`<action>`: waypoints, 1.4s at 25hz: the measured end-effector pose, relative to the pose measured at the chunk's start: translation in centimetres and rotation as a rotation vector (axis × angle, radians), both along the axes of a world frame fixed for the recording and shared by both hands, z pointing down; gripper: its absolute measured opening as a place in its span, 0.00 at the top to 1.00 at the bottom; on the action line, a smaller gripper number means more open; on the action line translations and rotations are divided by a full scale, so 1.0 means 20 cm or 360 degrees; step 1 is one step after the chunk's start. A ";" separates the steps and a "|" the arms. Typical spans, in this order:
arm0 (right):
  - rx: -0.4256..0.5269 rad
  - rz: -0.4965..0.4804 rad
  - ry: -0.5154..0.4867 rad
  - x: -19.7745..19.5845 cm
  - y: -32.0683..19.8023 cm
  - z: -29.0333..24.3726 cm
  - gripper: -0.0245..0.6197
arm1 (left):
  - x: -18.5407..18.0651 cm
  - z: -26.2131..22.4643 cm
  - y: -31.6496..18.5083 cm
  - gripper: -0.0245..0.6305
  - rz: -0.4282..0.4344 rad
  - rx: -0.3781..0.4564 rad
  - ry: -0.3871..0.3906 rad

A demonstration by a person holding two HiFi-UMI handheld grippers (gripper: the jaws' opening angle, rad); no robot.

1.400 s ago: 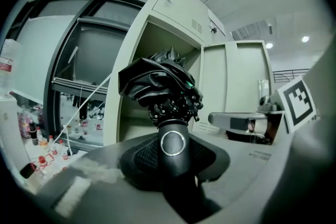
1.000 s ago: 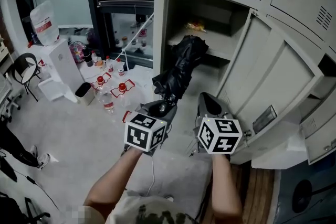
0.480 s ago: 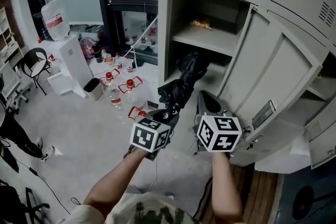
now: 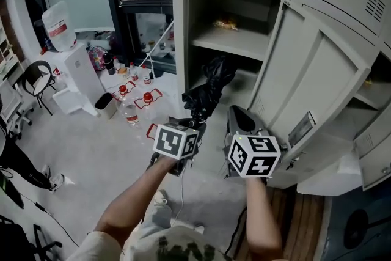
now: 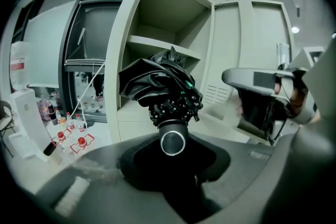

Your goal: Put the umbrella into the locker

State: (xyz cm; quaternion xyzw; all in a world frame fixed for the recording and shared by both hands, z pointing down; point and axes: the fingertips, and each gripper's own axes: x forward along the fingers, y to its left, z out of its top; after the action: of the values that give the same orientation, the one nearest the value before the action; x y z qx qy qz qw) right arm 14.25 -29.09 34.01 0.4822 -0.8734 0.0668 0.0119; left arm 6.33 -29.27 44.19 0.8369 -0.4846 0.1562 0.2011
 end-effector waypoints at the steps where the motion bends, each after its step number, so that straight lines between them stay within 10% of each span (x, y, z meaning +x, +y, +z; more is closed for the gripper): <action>1: -0.0002 0.0014 0.0003 0.01 -0.01 0.00 0.98 | 0.00 0.00 -0.02 0.78 0.0006 -0.0010 -0.0007; 19: -0.0015 0.0199 0.0052 0.06 -0.24 0.04 0.98 | 0.07 -0.01 -0.51 0.78 0.0201 -0.0098 -0.0232; 35: -0.0002 0.0280 0.0011 0.10 -0.34 0.04 0.98 | 0.17 -0.12 -0.86 0.77 0.0353 0.0097 -0.0712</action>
State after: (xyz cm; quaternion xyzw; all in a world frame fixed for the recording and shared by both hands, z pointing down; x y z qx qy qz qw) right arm 16.25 -35.96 34.79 0.5573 -0.8276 0.0665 0.0095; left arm 9.79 -46.48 41.77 0.8352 -0.4269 0.3439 0.0453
